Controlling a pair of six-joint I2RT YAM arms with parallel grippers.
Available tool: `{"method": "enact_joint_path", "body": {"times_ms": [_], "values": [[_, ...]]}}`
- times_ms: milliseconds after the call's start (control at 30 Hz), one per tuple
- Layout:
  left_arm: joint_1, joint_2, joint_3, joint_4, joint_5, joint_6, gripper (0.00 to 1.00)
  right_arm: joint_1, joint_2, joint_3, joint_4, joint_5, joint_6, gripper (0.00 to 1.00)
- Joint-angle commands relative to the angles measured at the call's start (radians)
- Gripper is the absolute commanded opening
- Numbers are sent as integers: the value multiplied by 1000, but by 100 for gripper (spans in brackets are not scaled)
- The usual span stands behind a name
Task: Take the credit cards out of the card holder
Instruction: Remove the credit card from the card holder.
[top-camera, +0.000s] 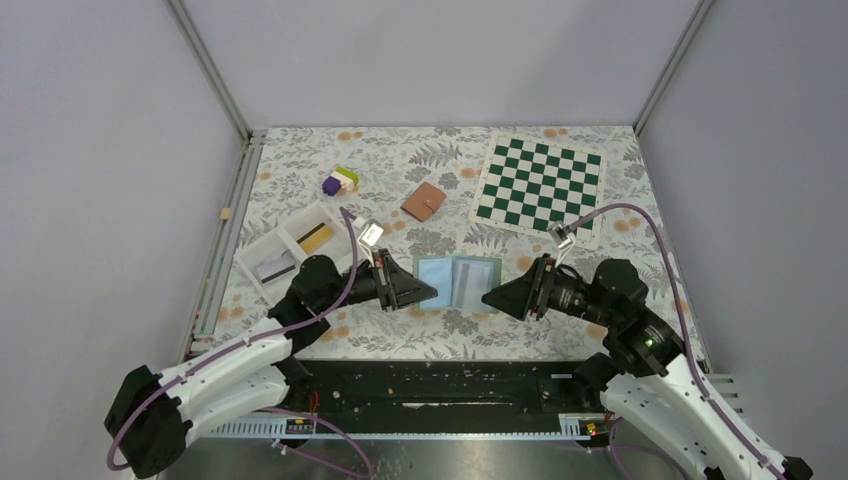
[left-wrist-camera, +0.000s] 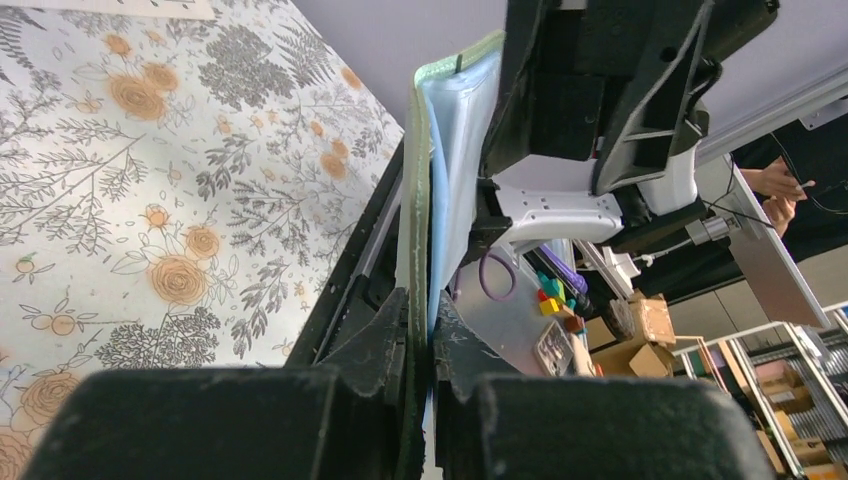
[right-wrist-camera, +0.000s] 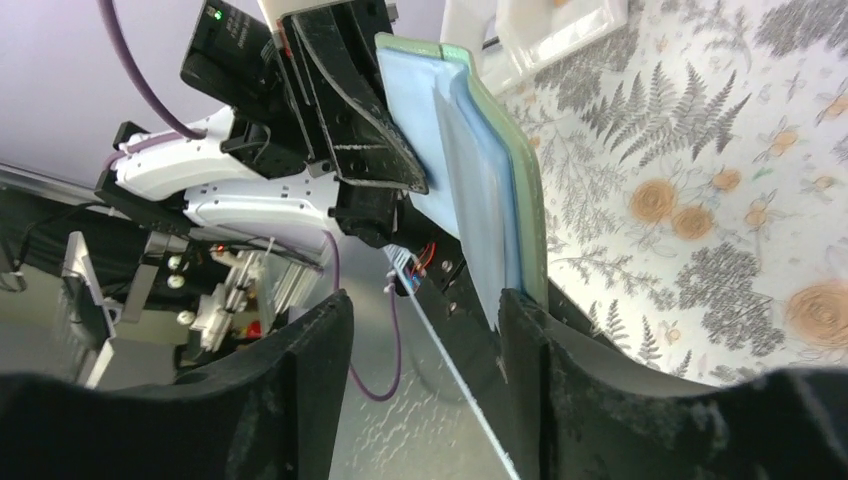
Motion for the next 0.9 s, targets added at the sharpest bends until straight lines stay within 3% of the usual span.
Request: {"method": "enact_joint_path", "body": {"times_ms": [0, 100, 167, 267, 367, 467, 533, 633, 667, 767, 867], "values": [[4, -56, 16, -7, -72, 32, 0, -1, -51, 137, -107, 115, -118, 67], [5, -62, 23, -2, -85, -1, 0, -1, -46, 155, -166, 177, -148, 76], [5, -50, 31, 37, -60, -31, 0, -1, -25, 143, -122, 129, -129, 93], [4, -30, 38, 91, -38, -73, 0, -1, 7, 111, -49, 74, -82, 93], [3, -17, 43, 125, -22, -103, 0, -1, 24, 62, 55, 17, -26, 88], [4, -19, 32, 158, -23, -125, 0, -1, 42, 17, 140, -12, 33, 76], [3, -22, 15, 189, -27, -145, 0, -1, 48, -15, 187, -17, 63, 62], [4, -26, 3, 207, -24, -159, 0, -1, 44, -48, 247, -7, 92, 28], [3, -28, -1, 212, -24, -160, 0, -1, 39, -55, 256, -4, 96, 22], [3, -33, -20, 228, -29, -168, 0, -1, 18, -62, 274, -1, 101, 19], [3, -30, -35, 236, -31, -167, 0, -1, 6, -53, 277, -14, 97, 28]]}}
